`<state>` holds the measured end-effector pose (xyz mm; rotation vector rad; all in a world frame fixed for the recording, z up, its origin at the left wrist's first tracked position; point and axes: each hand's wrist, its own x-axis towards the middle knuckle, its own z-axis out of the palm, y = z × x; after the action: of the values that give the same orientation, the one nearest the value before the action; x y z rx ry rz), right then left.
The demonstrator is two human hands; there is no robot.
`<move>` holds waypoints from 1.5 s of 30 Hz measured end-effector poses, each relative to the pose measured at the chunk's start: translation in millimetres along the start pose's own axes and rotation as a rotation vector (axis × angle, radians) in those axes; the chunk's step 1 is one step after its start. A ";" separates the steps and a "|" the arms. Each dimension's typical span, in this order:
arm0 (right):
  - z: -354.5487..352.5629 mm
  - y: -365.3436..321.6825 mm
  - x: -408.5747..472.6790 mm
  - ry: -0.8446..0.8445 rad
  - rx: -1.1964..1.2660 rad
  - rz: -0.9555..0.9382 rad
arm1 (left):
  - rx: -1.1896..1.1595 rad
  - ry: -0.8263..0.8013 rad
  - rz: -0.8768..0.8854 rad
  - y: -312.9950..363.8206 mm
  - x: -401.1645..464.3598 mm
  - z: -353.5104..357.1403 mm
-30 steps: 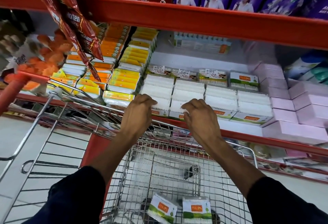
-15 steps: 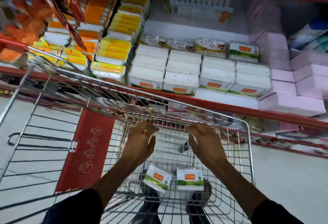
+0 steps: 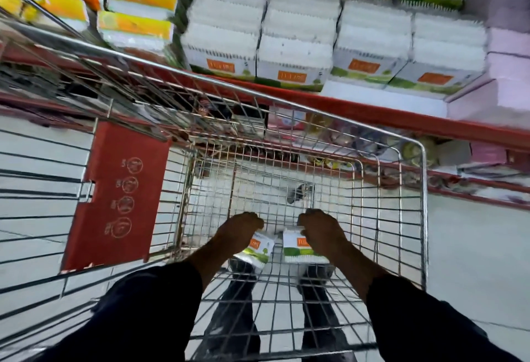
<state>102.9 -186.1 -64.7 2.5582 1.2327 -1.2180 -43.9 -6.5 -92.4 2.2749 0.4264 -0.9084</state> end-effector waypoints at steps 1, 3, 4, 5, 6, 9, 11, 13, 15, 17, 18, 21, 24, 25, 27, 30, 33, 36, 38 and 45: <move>-0.6 0.7 -0.4 0.009 0.007 -0.001 | -0.002 0.010 0.001 0.3 -0.1 -0.6; -4.3 1.0 -5.7 0.033 0.031 0.001 | -0.005 0.028 0.024 1.2 -2.6 -4.3; -7.0 1.0 -9.2 0.038 0.044 0.010 | -0.012 0.048 0.036 2.3 -5.2 -7.9; -9.7 0.8 -12.0 0.044 0.069 0.017 | -0.018 0.064 0.040 4.2 -9.2 -12.6; -12.8 -0.1 -15.5 0.055 0.093 0.020 | -0.016 0.087 0.052 6.8 -13.4 -17.3; -30.7 -6.6 -29.5 0.144 0.136 0.025 | 0.042 0.172 0.082 19.2 -32.3 -38.4; -44.0 -9.5 -34.9 0.222 0.118 0.008 | 0.081 0.243 0.095 25.6 -42.0 -56.2; -66.7 -13.0 -43.7 0.319 0.054 -0.007 | 0.118 0.338 0.093 37.6 -56.4 -79.6; -92.4 -12.7 -53.9 0.426 0.130 -0.011 | 0.165 0.485 0.117 55.4 -75.2 -106.4; -121.3 -19.2 -67.1 0.541 0.082 -0.039 | 0.195 0.619 0.142 71.5 -94.2 -130.2; -135.3 -22.3 -77.0 0.588 0.071 -0.045 | 0.203 0.666 0.140 79.1 -104.6 -140.6; -172.5 -27.7 -100.9 0.754 0.045 -0.062 | 0.200 0.786 0.160 103.4 -130.2 -171.6; -208.6 -21.7 -130.0 0.884 0.078 -0.086 | 0.215 0.902 0.222 139.2 -154.3 -199.4; -218.8 -19.4 -138.2 0.923 0.091 -0.104 | 0.206 0.915 0.248 149.6 -159.2 -206.8; -234.5 -11.2 -154.6 0.984 0.101 -0.103 | 0.196 0.945 0.294 169.5 -163.8 -220.8; -253.1 5.1 -172.3 1.068 0.124 -0.053 | 0.199 0.996 0.341 197.8 -159.5 -238.2; -267.6 23.2 -181.1 1.129 0.138 -0.035 | 0.170 1.036 0.388 228.8 -146.9 -251.9; -276.7 38.9 -177.2 1.146 0.157 -0.015 | 0.159 1.047 0.404 250.8 -126.6 -260.9; -280.2 47.6 -170.7 1.149 0.170 0.009 | 0.146 1.049 0.399 258.2 -111.4 -263.6; -276.3 64.3 -137.8 1.047 0.126 0.059 | 0.138 0.992 0.378 265.4 -72.3 -257.5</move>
<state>270.0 -219.4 200.6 3.3853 1.1376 0.1823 166.1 -34.7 219.2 2.6731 0.3148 0.4431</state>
